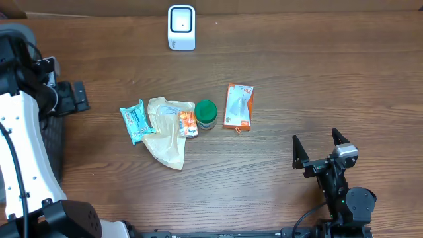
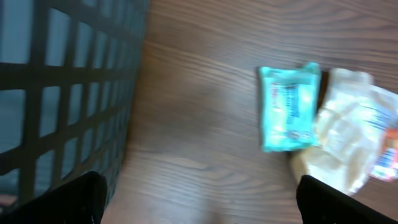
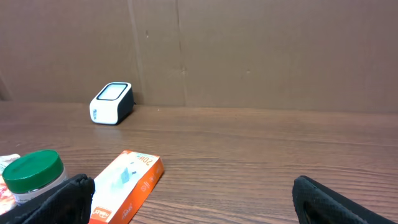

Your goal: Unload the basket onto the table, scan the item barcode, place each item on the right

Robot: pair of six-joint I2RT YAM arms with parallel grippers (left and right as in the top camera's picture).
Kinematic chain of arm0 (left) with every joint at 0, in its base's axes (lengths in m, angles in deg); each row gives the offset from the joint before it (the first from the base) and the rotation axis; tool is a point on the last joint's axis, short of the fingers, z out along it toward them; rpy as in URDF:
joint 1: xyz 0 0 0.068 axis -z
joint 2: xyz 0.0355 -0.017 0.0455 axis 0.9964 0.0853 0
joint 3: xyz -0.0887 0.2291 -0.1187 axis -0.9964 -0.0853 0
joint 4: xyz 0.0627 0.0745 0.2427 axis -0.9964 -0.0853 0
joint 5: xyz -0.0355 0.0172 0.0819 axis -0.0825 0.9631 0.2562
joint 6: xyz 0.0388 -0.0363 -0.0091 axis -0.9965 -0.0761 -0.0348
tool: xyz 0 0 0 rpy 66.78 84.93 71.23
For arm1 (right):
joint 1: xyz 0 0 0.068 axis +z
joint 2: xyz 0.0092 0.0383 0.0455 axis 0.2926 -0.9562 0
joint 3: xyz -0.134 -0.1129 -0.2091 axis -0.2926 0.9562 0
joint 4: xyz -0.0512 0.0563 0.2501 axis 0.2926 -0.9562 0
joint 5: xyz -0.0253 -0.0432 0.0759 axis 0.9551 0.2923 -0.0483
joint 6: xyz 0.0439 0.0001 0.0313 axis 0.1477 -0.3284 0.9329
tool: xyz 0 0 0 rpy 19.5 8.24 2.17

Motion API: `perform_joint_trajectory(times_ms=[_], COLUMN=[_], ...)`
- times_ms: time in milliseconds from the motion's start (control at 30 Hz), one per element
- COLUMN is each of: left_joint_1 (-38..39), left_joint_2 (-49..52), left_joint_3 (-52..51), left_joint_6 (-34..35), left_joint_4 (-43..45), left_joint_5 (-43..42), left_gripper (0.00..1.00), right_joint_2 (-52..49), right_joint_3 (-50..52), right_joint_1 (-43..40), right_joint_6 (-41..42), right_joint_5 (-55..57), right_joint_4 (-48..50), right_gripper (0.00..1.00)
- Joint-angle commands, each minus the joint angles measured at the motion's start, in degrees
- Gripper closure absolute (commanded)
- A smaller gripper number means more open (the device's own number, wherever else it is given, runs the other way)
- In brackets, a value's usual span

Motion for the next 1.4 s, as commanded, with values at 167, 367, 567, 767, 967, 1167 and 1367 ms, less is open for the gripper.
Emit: perform_joint_trajectory(times_ms=[167,367,567,767,967,1167,1367], left_joint_1=[-4.5,-3.8,-3.8,-3.8,-3.8,-3.8,-3.8], left_joint_2=[-0.3,-0.3,-0.3,-0.3,-0.3,-0.3,-0.3], left_joint_3=[-0.2,-0.2,-0.2,-0.2,-0.2,-0.2,-0.2], left_joint_6=[0.7,-6.3,-6.6,-6.6,-6.6,-6.6,-6.6], left_joint_4=[2.1,3.1,2.9,2.9,2.9,2.9,2.9], left_joint_5=[0.3,-11.3,-12.3,-11.7,-11.7,-11.7,-11.7], left_gripper=[0.00,0.00,0.00,0.00,0.00,0.00,0.01], right_joint_2=[0.6,0.6,0.6,-0.7,-12.5,-36.7,-59.2], right_joint_3=[0.6,0.5,-0.5,-8.6,-26.1,-55.4,-81.3], right_joint_1=[-0.2,-0.2,-0.2,-0.2,-0.2,-0.2,-0.2], right_joint_6=[0.2,0.2,5.9,6.4,5.9,5.9,6.0], right_joint_5=[-0.4,-0.6,-0.6,-1.5,-4.2,-10.6,-15.5], right_joint_4=[0.2,0.2,-1.4,-8.5,-18.4,-39.3,-64.7], right_gripper=[0.00,0.00,0.00,0.00,0.00,0.00,0.00])
